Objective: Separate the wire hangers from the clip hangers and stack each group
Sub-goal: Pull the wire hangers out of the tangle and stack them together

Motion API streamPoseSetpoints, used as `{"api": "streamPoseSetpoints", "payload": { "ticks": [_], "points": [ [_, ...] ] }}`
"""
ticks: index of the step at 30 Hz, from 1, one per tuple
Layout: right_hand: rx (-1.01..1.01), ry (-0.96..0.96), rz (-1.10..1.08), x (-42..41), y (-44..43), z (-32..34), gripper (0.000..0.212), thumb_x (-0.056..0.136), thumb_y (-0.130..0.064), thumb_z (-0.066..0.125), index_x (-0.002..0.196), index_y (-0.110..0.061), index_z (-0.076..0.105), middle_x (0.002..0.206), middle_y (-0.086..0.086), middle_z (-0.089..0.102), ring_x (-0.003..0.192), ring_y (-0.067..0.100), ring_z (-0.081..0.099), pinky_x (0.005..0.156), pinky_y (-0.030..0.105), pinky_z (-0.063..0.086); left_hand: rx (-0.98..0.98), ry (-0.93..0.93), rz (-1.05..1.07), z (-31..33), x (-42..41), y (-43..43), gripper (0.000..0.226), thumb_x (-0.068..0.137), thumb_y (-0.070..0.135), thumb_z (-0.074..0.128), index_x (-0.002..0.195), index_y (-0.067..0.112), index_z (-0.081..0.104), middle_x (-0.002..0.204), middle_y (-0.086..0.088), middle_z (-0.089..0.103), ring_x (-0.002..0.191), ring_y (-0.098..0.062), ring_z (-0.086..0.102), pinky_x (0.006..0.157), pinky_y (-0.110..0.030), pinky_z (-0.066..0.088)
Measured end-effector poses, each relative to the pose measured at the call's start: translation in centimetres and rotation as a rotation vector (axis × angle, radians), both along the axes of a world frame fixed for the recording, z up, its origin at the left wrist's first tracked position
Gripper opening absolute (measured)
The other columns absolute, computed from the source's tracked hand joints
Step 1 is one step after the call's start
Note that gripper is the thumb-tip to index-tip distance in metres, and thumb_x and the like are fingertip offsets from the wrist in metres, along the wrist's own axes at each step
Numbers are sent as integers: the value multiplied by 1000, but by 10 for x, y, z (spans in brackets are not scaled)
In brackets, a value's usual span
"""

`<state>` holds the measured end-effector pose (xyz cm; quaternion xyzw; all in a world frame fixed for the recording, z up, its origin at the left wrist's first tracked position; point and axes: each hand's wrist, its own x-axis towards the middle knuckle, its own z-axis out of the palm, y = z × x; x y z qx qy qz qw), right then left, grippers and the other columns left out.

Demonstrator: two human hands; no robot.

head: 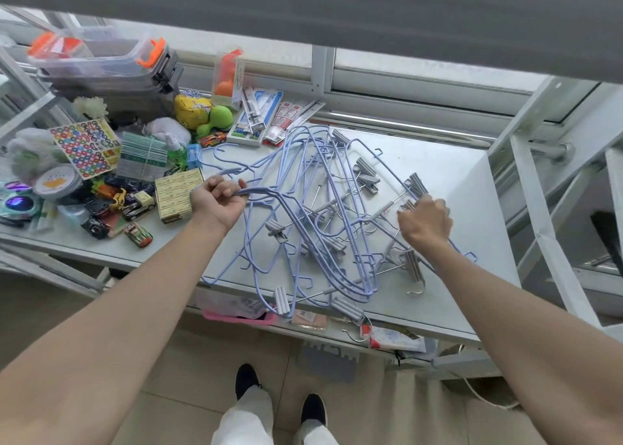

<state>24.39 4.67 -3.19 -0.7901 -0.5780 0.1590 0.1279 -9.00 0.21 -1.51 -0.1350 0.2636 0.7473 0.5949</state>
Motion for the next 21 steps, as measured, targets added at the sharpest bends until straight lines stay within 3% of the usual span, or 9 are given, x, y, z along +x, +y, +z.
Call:
{"api": "streamPoseSetpoints", "payload": {
  "ticks": [4,7,10,17,21],
  "points": [
    [-285,37,49,25,-7,-5,100,74,-63,67,146,-10,23,147,22,32,137,38,28,109,47,24,11,3,14,1,-10,-3,46,84,1,26,41,13,38,34,2,24,27,-15,24,70,-27,39],
    [-272,77,72,28,-7,-10,116,63,-67,74,148,-10,19,150,19,29,139,36,27,110,49,23,43,-2,42,7,-18,-5,30,68,1,30,41,13,38,34,2,23,27,-14,23,69,-27,39],
    [-257,42,127,24,-8,-14,129,54,-70,78,149,-10,16,149,17,24,140,34,25,111,52,21,61,0,64,9,-29,-5,27,67,1,30,43,13,36,35,2,22,28,-14,22,68,-26,39],
    [-276,39,130,19,-1,-7,117,56,-52,86,143,-8,21,142,23,28,134,39,31,109,48,25,92,-22,94,14,-49,-14,28,69,3,30,44,13,36,35,3,24,28,-13,23,65,-25,36],
    [-252,124,125,26,5,-1,104,60,-47,85,141,-16,28,136,20,33,125,39,41,106,47,30,81,-5,112,14,-52,-18,29,68,4,30,42,13,37,34,3,23,26,-12,22,63,-24,35]
  ]
}}
